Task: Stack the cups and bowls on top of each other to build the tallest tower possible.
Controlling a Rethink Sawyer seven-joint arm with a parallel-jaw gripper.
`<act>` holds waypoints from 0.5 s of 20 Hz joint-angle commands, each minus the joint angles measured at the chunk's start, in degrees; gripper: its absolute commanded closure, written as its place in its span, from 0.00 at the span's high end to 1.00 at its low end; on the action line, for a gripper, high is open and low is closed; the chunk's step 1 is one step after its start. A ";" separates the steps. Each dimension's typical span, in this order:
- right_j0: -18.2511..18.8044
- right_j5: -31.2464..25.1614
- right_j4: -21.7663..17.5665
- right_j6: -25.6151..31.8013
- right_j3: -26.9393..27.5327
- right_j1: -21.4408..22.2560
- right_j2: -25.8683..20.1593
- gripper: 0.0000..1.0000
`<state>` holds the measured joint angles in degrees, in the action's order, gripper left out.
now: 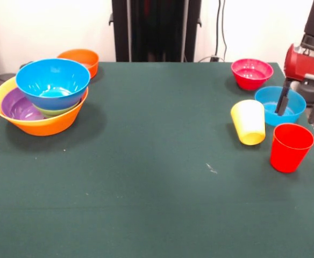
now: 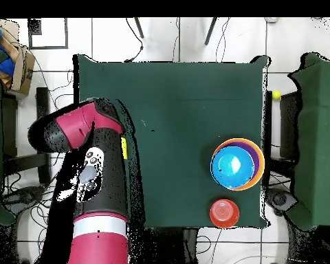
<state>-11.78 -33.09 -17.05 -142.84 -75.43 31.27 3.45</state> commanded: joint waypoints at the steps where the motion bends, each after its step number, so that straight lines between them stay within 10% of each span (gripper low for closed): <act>1: -0.28 5.84 -6.17 2.88 -6.82 -4.29 -2.12 1.00; 10: -0.41 8.23 -6.82 2.12 -6.84 -5.43 -1.52 1.00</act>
<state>-12.01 -26.80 -19.39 -142.84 -78.13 29.25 4.15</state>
